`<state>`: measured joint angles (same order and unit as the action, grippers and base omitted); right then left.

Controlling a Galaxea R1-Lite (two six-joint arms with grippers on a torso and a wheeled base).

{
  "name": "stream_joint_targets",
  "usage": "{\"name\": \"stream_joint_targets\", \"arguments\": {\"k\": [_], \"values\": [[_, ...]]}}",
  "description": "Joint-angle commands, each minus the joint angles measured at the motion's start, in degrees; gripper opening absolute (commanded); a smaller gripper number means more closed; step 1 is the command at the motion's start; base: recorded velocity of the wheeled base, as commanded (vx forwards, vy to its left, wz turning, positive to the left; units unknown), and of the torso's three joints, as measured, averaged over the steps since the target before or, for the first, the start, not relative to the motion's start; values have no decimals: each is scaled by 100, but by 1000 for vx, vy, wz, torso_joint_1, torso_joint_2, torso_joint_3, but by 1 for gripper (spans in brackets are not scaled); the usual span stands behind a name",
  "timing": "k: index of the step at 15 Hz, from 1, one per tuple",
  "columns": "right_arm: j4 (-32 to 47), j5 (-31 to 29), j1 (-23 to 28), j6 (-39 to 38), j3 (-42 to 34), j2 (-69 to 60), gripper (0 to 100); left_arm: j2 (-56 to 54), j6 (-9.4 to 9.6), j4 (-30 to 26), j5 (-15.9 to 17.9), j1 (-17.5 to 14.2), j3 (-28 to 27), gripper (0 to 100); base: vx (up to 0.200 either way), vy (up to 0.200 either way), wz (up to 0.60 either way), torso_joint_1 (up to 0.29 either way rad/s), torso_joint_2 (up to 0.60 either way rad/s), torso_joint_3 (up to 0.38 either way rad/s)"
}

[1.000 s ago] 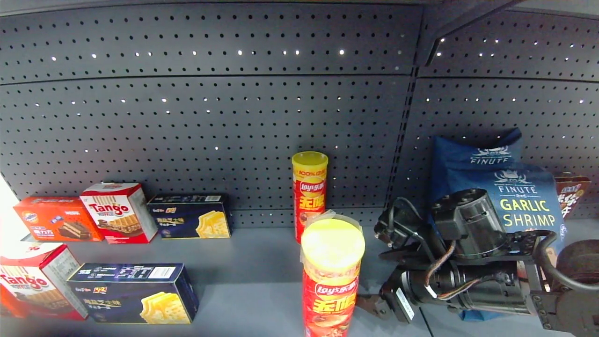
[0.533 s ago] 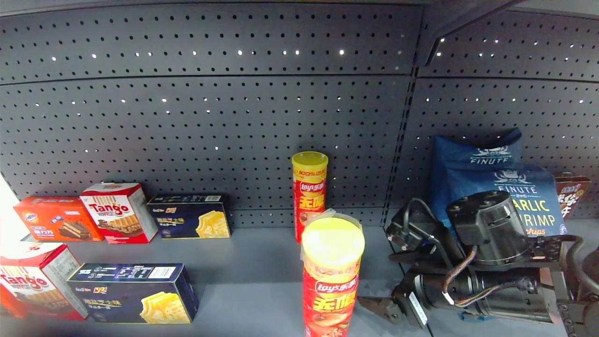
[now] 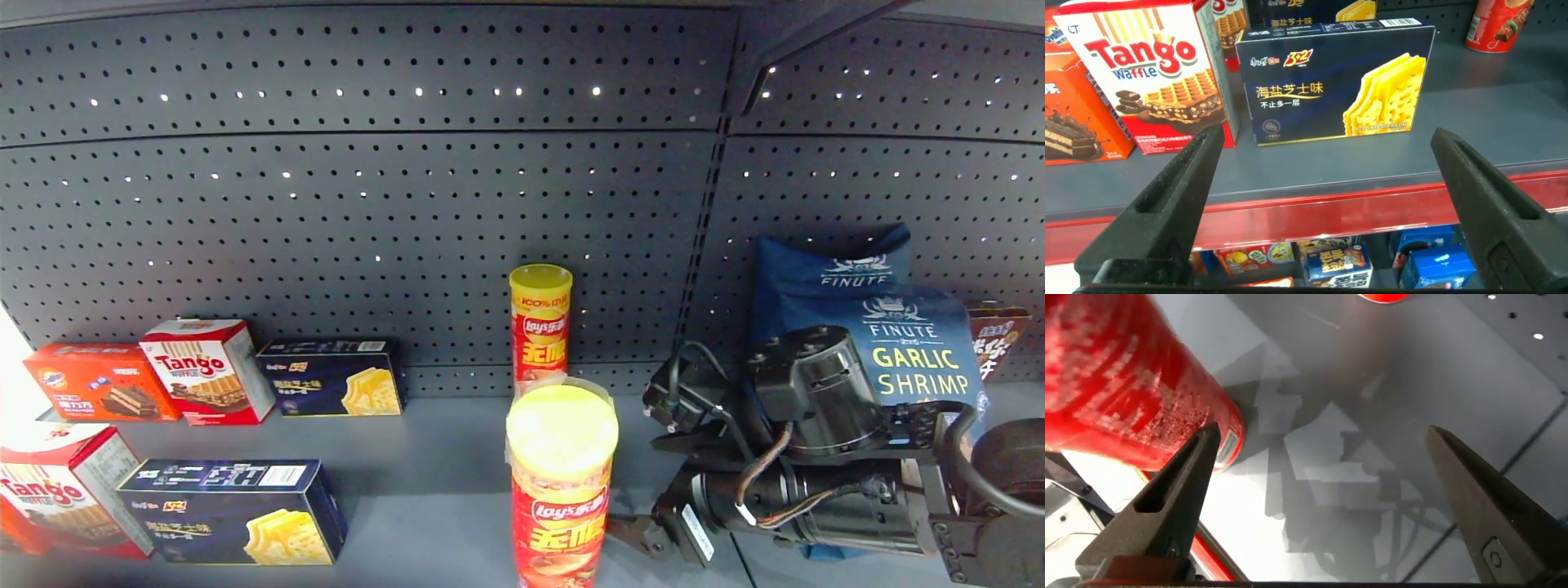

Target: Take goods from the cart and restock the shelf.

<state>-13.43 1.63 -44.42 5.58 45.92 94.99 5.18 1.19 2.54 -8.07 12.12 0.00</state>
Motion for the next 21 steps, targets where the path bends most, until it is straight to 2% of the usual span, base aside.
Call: {"name": "stream_joint_targets", "arguments": {"k": [1,6,17,21], "values": [[-1,4,-31,4,-4,64,100,9,4,1,-2,1,0,100,0,0,0,0,0,0],[-1,4,13,-13,-259,-121,100,9,-5,1,7,1,0,100,0,0,0,0,0,0],[-1,4,-119,-13,-250,-59,100,9,-32,1,-2,10,0,100,0,0,0,0,0,0],[-1,-32,347,-22,-286,-798,100,9,-32,1,-2,10,0,100,0,0,0,0,0,0]]}}
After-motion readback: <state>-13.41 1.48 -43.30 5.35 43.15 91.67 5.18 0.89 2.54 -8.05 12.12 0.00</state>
